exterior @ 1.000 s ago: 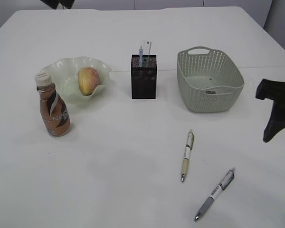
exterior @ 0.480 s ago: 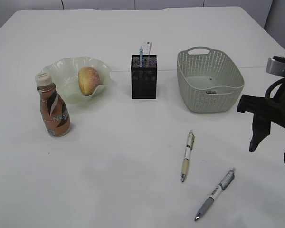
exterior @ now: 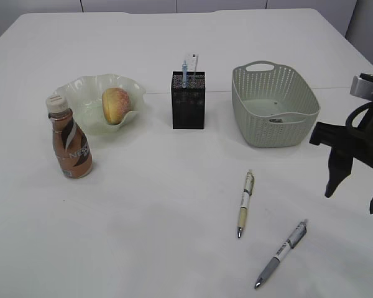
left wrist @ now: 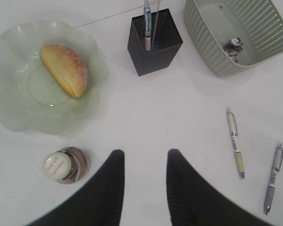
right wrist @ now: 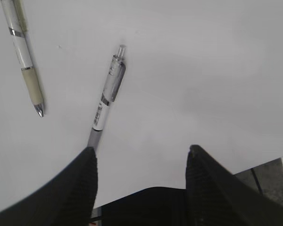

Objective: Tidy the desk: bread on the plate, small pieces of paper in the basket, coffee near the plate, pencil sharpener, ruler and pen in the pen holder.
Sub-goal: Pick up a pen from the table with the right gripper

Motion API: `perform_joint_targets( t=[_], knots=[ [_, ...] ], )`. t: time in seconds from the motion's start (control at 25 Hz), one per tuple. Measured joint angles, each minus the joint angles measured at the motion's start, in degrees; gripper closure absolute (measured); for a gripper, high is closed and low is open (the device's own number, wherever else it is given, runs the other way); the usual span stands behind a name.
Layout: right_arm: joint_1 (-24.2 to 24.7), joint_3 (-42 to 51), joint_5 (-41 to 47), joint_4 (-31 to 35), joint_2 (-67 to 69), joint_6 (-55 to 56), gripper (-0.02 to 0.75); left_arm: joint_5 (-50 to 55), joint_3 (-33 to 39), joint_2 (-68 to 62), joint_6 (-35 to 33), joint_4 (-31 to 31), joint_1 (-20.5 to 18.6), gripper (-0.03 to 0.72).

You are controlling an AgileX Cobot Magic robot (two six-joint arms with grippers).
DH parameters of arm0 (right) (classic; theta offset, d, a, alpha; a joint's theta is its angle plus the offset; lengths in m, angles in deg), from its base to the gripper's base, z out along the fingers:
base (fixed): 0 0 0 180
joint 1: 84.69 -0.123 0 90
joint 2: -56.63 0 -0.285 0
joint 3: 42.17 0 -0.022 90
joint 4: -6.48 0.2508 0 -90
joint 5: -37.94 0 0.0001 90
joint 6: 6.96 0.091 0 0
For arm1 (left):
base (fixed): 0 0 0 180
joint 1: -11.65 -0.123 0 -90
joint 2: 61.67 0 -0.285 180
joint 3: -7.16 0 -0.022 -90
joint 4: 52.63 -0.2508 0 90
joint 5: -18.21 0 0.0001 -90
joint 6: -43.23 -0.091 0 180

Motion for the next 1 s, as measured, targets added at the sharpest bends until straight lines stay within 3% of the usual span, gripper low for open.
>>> perform_joint_targets(
  t=[0.6,1.0],
  knots=[
    [0.0,-0.1,-1.4,2.3,1.6,6.1,0.271,0.0,0.0,0.0,0.0,0.0,0.0,0.463],
    [0.0,-0.2,-5.6,8.9,10.3,6.3,0.272,0.1,0.0,0.1,0.0,0.0,0.0,0.463]
  ],
)
